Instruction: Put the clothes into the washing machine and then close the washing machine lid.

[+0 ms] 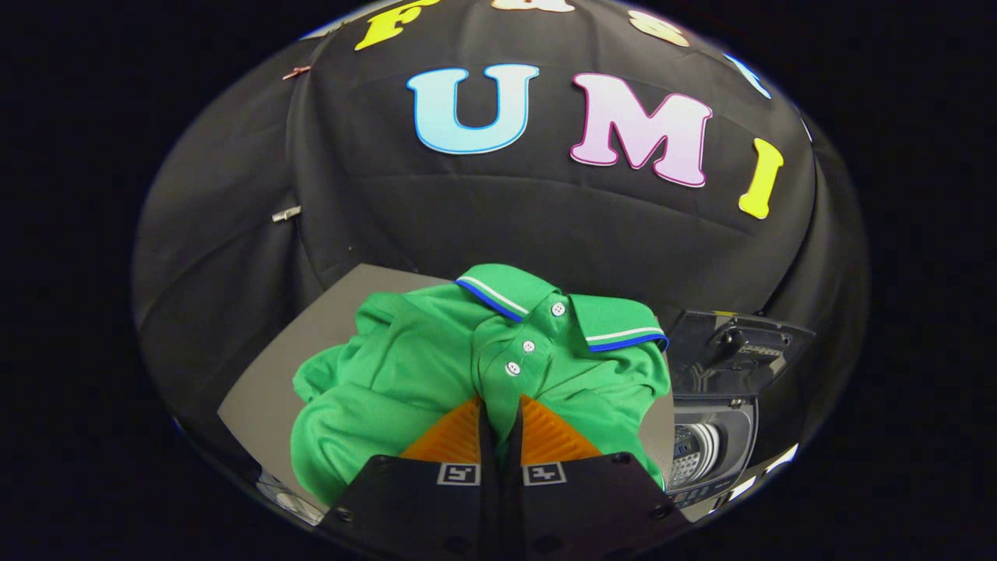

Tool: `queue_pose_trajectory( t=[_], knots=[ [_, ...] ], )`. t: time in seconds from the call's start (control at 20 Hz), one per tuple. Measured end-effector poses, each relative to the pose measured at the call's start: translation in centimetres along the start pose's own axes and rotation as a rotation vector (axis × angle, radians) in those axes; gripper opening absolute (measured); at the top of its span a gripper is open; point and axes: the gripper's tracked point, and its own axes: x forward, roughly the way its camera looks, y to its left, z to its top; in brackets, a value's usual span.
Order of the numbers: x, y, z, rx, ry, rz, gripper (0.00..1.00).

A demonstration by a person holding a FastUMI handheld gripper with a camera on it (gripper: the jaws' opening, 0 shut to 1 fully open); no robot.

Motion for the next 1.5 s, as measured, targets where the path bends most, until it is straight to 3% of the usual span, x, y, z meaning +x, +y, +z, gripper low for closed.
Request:
queue_pose_trajectory(
  t=[0.4,0.85,1.5],
  knots=[
    [-3.4,0.9,3.3,-0.042,-0.117,0.036,0.05],
    [-7.1,-1.1,3.9,-0.064,-0.151,0.053,0.05],
    [-10.3,-8.1,5.2,0.066,-0.161,0.171,0.05]
  ],
)
